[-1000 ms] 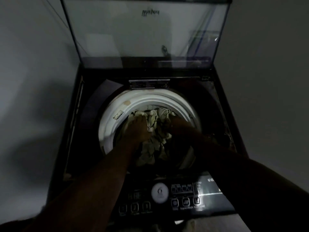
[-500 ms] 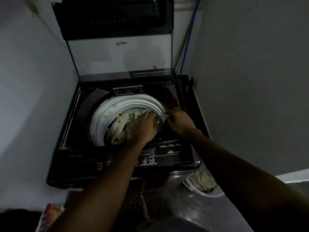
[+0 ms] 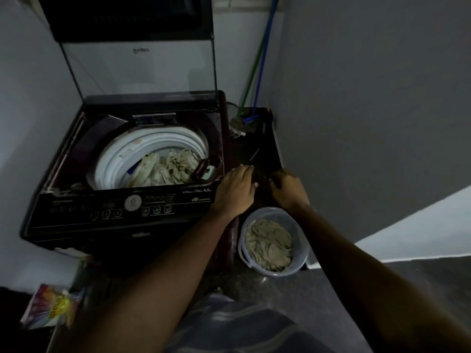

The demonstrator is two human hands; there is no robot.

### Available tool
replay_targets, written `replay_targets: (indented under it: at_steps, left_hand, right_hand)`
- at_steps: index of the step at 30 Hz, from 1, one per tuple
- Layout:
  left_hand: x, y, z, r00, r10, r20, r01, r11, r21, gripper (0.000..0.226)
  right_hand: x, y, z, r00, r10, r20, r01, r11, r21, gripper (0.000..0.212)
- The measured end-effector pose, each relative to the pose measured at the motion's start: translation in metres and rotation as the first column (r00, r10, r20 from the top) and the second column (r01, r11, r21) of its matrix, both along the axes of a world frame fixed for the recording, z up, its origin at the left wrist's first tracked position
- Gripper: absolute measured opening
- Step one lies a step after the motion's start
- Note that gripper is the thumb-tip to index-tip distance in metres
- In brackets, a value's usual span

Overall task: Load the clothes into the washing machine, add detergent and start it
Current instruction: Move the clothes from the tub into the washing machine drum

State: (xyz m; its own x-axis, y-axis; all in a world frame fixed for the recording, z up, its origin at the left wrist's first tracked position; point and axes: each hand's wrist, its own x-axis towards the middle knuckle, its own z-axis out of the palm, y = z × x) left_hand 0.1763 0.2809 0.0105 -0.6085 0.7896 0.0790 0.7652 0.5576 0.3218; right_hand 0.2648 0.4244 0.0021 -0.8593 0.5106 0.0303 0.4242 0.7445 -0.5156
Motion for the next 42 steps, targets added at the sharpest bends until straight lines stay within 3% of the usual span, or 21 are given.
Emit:
replay_targets:
  at_steps: [7,15,20,26,31,42]
  left_hand:
    - [0.018,0.038,-0.037,0.991,-0.135,0.019,0.136,0.990,-0.024,0.055]
    - [0.027,0.055,-0.074,0.985,-0.146,0.094,0.151,0.987,-0.047,0.053]
    - [0.051,0.067,-0.109,0.982,-0.037,0.183,0.042,0.999,-0.022,0.050]
    - [0.087,0.079,-0.180,0.932,0.168,0.320,-0.161,0.986,-0.047,0.051]
    - [0.102,0.091,-0.263,0.890,0.173,0.422,-0.166,0.985,-0.054,0.047]
    - [0.107,0.096,-0.512,0.922,0.131,0.363,-0.111,0.991,-0.075,0.049]
  right_hand:
    - [0.029,0.024,-0.035,0.993,-0.114,0.037,0.115,0.993,-0.028,0.026]
    - [0.056,0.042,-0.063,0.986,-0.147,0.081,0.154,0.984,-0.090,0.024]
    - [0.075,0.063,-0.089,0.981,-0.111,0.159,0.135,0.980,-0.146,0.028]
    - [0.093,0.086,-0.149,0.941,0.086,0.327,0.004,0.964,-0.267,0.032]
    - [0.101,0.106,-0.228,0.897,0.170,0.407,-0.052,0.957,-0.286,0.035]
    - [0.083,0.109,-0.510,0.892,0.117,0.437,-0.020,0.975,-0.220,0.036]
